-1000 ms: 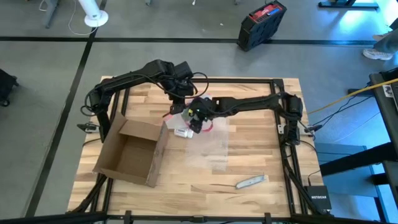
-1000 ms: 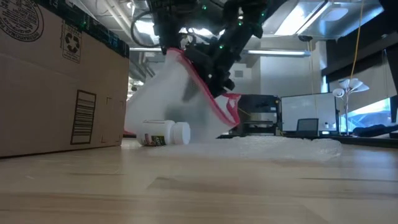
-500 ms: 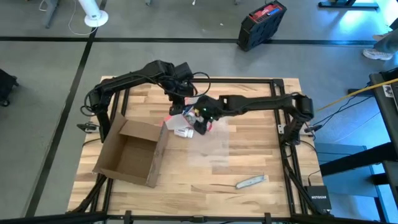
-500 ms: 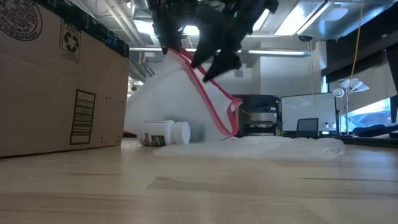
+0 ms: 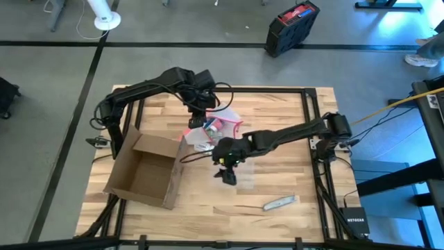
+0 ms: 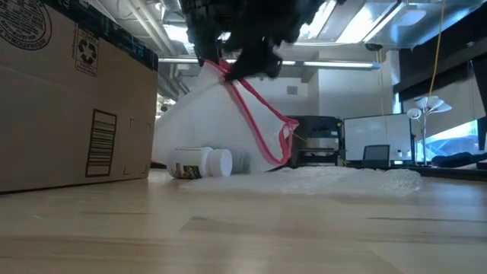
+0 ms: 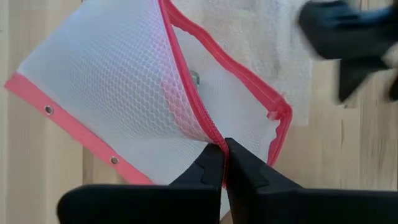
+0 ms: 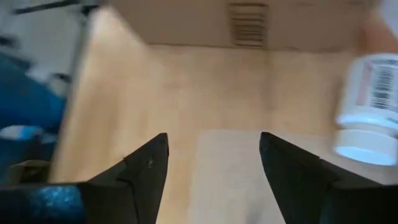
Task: Unpack boxes
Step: Put the white bottle into the transparent zip bag
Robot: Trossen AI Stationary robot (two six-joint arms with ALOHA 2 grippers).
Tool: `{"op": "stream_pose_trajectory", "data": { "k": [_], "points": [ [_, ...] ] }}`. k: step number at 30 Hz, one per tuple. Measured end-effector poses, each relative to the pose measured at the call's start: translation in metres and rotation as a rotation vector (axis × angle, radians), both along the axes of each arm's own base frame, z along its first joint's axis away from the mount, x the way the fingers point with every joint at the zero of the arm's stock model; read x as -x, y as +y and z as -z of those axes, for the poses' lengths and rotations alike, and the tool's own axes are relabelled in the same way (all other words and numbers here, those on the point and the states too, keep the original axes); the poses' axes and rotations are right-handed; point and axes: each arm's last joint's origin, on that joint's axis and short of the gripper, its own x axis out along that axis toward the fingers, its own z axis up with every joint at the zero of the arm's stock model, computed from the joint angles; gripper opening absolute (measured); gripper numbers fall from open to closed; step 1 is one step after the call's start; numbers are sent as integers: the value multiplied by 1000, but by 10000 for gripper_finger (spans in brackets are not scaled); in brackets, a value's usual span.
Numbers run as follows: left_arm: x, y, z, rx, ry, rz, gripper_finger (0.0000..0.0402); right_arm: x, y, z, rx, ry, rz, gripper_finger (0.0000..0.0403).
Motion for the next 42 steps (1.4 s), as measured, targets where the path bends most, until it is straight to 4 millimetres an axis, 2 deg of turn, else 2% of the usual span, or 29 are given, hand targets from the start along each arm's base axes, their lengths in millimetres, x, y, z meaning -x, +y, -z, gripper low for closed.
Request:
{"op": "stream_pose_trajectory", "data": {
  "k": [5,8,13,17,23,30,42],
  "points": [
    [1,0,0,0,5,6,0,-14,-5,37,89,68,117,232],
    [1,-1,0,3,13,6,0,-17,-10,49,146,97,197,229],
    [1,-1,0,5,16,6,0,-21,-26,49,222,63,292,229],
    [1,-1,0,2,11,8,0,-25,-43,47,211,24,306,229],
    [0,-3,0,4,12,11,0,-31,-61,64,158,56,301,230],
    [0,-5,0,5,13,12,0,-37,-62,86,133,90,271,230],
    [-1,-4,0,4,5,5,0,-39,-63,98,175,105,308,230]
  ]
}}
